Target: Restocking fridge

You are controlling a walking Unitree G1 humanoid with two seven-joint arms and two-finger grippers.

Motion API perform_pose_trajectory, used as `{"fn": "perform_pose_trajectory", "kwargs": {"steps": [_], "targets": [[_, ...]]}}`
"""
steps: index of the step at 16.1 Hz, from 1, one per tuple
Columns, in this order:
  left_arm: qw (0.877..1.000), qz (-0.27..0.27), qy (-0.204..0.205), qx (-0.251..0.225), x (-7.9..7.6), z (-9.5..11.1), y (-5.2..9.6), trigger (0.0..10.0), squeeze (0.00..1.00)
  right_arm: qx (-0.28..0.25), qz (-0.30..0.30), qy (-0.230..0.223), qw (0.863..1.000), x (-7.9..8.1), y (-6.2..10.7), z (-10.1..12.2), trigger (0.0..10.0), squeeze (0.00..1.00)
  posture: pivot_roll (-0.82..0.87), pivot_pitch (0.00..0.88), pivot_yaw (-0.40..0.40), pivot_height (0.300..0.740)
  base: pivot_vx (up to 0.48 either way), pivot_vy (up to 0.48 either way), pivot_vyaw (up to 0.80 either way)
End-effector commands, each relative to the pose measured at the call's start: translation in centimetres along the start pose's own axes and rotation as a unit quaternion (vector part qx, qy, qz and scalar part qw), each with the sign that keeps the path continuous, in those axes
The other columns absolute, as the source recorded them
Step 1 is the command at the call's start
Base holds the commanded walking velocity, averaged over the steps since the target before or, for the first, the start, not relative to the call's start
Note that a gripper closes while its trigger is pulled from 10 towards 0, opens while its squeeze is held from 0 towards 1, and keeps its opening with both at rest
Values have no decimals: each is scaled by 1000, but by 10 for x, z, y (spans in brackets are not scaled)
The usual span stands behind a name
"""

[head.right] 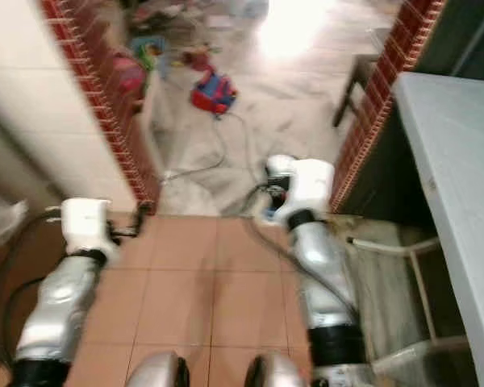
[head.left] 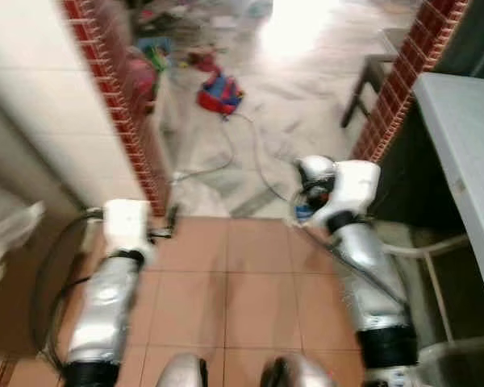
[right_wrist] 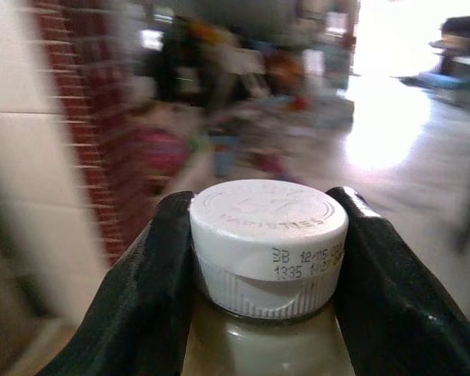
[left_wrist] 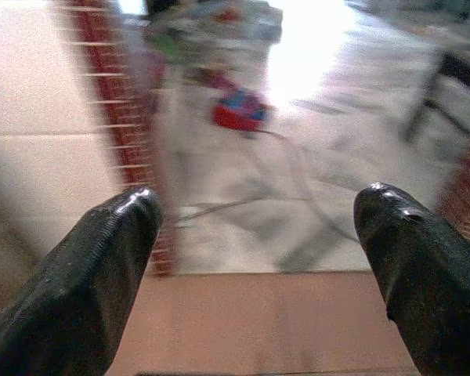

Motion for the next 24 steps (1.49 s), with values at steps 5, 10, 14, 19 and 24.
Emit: {"fn": "perform_pose_trajectory", "kwargs": {"steps": [5, 10, 14, 19, 24], "targets": [[1000, 13, 14, -5, 5, -1, 17, 10000, 0, 1, -38, 41, 998, -33, 26, -1, 10000, 0, 42, 54, 34, 740, 0, 0, 89], [999, 33, 26, -2, 11, -2, 23, 10000, 0, 24, -57, 80, 995, -53, 48, -11, 10000, 0, 40, 61, 37, 740, 0, 127, 286], [999, 22, 24, -3, 7, 0, 19, 10000, 0, 8, -36, 67, 997, -39, 32, -3, 10000, 0, 43, 57, 35, 740, 0, 480, 800], [999, 20, 27, 0, 6, -1, 19, 10000, 0, 3, -33, 67, 997, -40, 29, 0, 10000, 0, 43, 59, 32, 740, 0, 445, 800], [1000, 15, 25, 3, 3, -2, 16, 10000, 0, -6, -25, 65, 998, -34, 26, 5, 10000, 0, 38, 58, 31, 740, 0, 412, 800]]}}
Point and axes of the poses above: a point about 5 cm out from each wrist's last joint towards the gripper, its own y axis pointing back from the gripper into the wrist, its own z axis along the axis of the wrist's last joint, x = y × z, the point moved 5 cm from there along -y, pointing out of the wrist towards the gripper, and after that the axes turned 8 degrees about -y, right-handed, at the moved point
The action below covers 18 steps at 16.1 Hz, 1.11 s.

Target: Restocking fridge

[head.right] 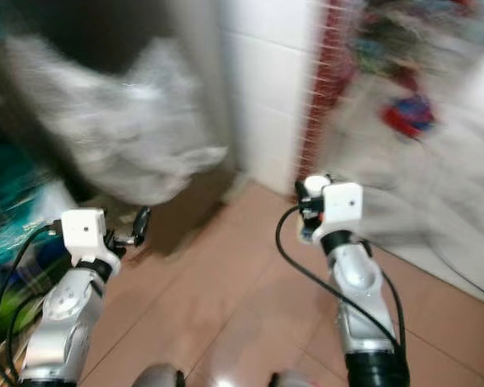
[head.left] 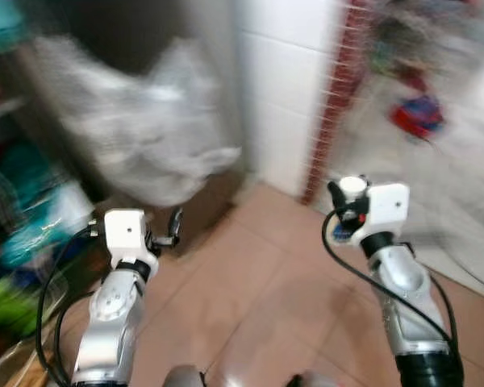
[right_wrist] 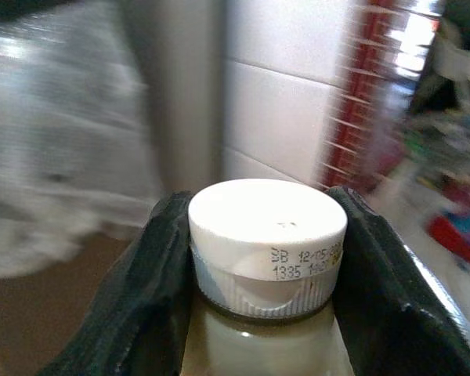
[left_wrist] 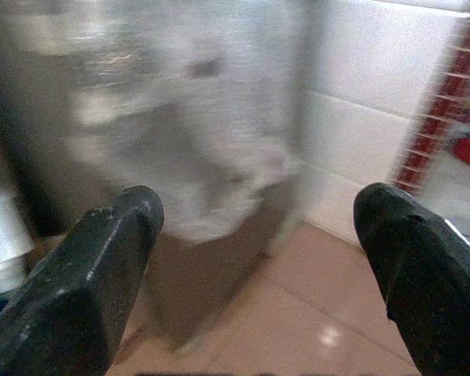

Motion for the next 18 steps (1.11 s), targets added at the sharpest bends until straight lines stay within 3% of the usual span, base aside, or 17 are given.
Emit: {"fn": "perform_pose_trajectory", "kwargs": {"steps": [1, 6, 10, 18], "targets": [[1000, 13, -7, 17, 11, -9, 5, 10000, 0, -24, 25, -9, 999, 17, -6, 12, 10000, 0, 39, 57, 31, 740, 0, 405, 800], [1000, 16, -5, 1, 11, -4, 4, 10000, 0, -28, 27, -13, 999, 19, -9, 15, 10000, 0, 41, 56, 30, 740, 0, 240, 686], [1000, 6, 10, -20, 10, 3, 4, 10000, 0, -31, 24, -18, 999, 18, -10, 16, 10000, 0, 40, 55, 31, 740, 0, 0, 0], [1000, 4, 14, -25, 10, 4, 2, 10000, 0, -33, 31, -12, 999, 20, -12, 17, 10000, 0, 42, 50, 30, 740, 371, 38, 0]]}}
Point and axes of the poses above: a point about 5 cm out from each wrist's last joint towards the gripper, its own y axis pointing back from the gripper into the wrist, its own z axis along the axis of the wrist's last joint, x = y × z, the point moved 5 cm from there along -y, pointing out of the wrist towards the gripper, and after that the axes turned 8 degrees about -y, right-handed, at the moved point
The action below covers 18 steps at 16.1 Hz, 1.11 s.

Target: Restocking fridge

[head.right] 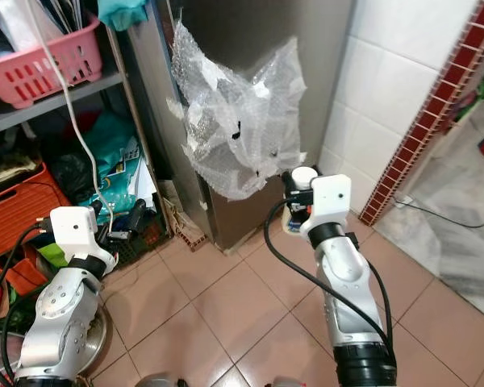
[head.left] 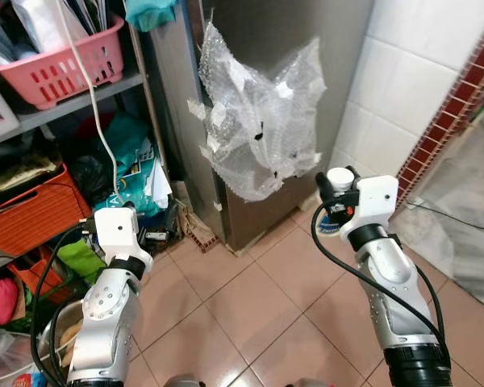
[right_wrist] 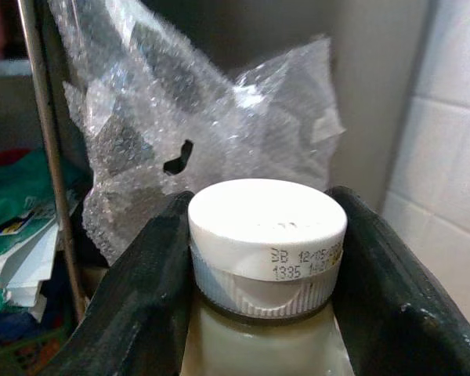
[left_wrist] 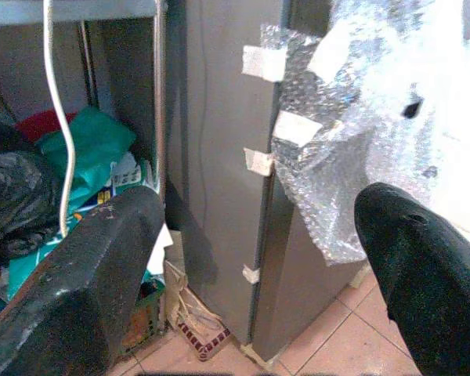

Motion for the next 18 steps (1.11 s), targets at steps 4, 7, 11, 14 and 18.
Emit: {"fn": "perform_pose_trajectory", "kwargs": {"steps": [4, 7, 11, 14, 18], "targets": [[1000, 4, -2, 4, 4, -2, 0, 10000, 0, -21, 11, 1, 1000, 5, -7, 11, 10000, 0, 42, 47, 28, 740, 362, 314, 0], [1000, 0, -4, 5, 3, -2, 0, 10000, 0, -22, 11, 1, 1000, 5, -7, 11, 10000, 0, 42, 47, 29, 740, 359, 320, 0], [1000, -6, -6, 6, 1, -3, -1, 10000, 0, -23, 11, 0, 1000, 5, -7, 11, 10000, 0, 38, 51, 30, 740, 356, 322, 0], [1000, -16, -11, 14, -3, -6, -2, 10000, 0, -24, 4, 3, 1000, 3, -7, 11, 10000, 0, 38, 51, 30, 740, 0, 0, 0], [997, -63, -54, 5, -10, -2, -7, 10000, 0, -25, 4, 4, 1000, 3, -8, 12, 10000, 0, 39, 52, 27, 740, 0, 0, 0]]}}
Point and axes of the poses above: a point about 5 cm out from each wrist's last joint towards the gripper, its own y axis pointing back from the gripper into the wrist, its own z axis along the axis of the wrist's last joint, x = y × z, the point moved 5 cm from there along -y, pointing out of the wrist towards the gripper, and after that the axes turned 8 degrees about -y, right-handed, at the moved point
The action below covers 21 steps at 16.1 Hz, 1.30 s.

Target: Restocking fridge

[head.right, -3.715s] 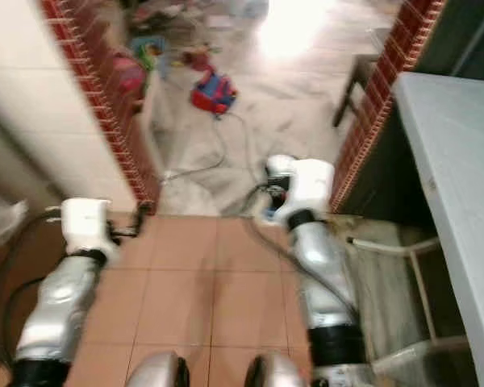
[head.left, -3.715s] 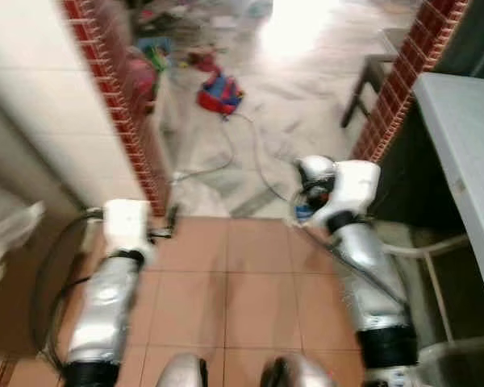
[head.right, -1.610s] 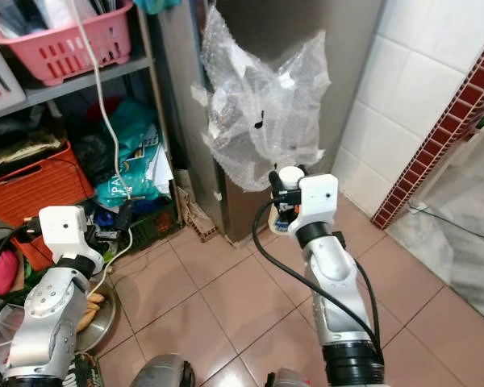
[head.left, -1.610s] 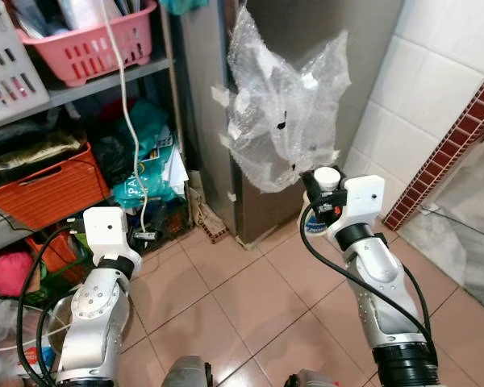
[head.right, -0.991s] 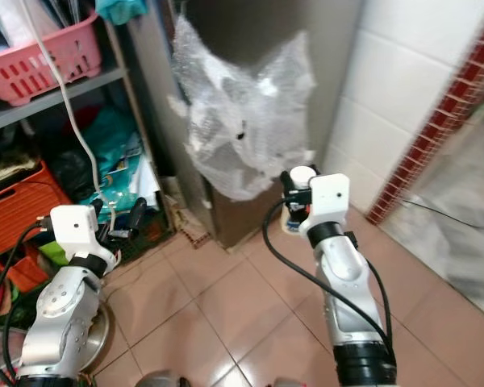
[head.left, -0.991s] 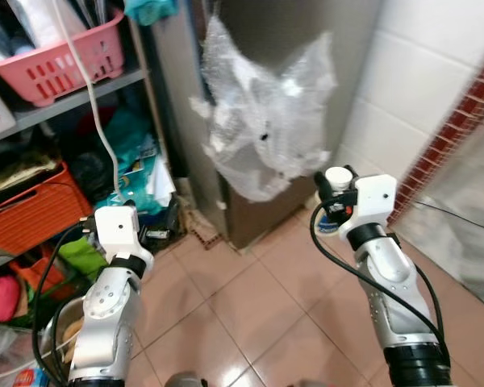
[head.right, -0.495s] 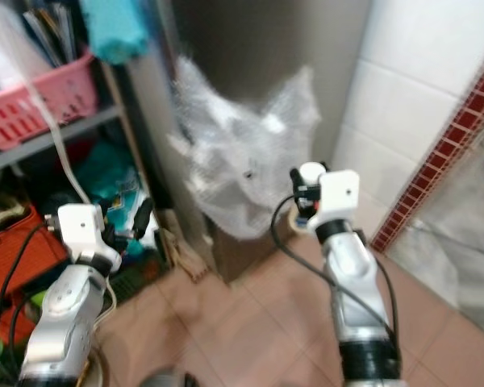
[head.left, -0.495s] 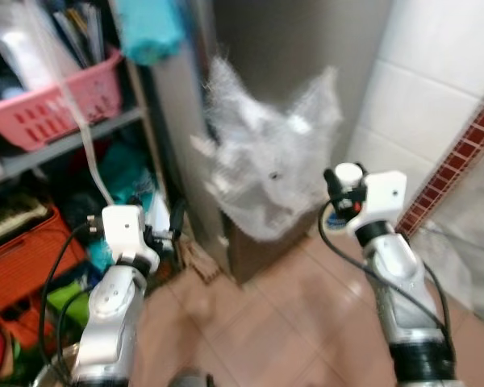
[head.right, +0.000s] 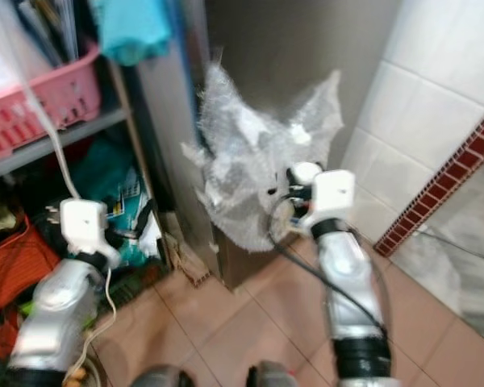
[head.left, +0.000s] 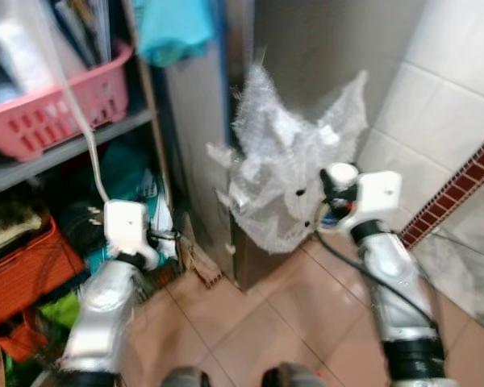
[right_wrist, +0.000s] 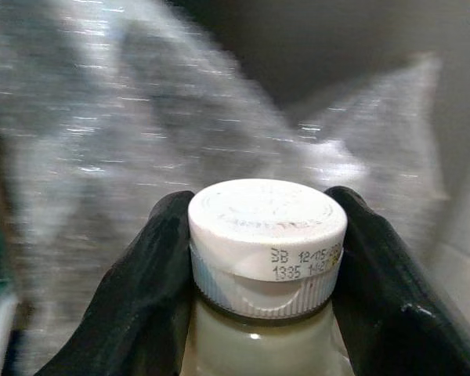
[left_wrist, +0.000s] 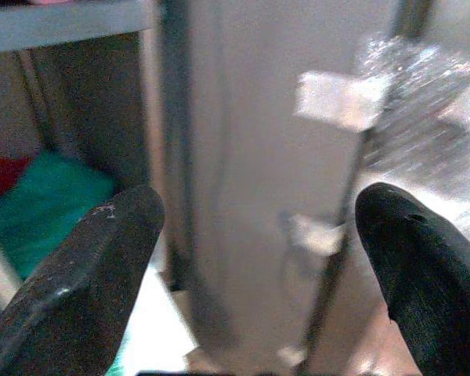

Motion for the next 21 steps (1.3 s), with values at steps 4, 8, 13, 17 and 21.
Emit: {"fn": "perform_pose_trajectory", "kwargs": {"steps": [4, 8, 13, 17, 21], "targets": [[997, -35, -62, 2, 6, 6, -17, 10000, 0, -27, -8, 7, 1000, -5, -3, 14, 10000, 0, 33, 46, 41, 740, 0, 0, 0], [994, -91, -64, -23, 0, 26, -30, 10000, 0, -29, -3, 0, 1000, 3, -4, 13, 10000, 0, 35, 49, 36, 740, 0, 0, 0], [993, -99, -23, -54, -21, 46, -54, 10000, 0, -42, -9, 12, 999, 0, -3, 25, 10000, 0, -2, 98, 57, 740, 0, 0, 0], [988, -135, 4, -79, -47, 60, -70, 10000, 0, -23, -28, 6, 999, -6, 16, 18, 10000, 0, -39, 120, 57, 740, 0, 0, -200], [985, -145, 15, -88, -59, 62, -71, 10000, 0, -24, -19, 8, 1000, 1, 15, 20, 10000, 0, -44, 127, 52, 740, 0, 0, -570]]}}
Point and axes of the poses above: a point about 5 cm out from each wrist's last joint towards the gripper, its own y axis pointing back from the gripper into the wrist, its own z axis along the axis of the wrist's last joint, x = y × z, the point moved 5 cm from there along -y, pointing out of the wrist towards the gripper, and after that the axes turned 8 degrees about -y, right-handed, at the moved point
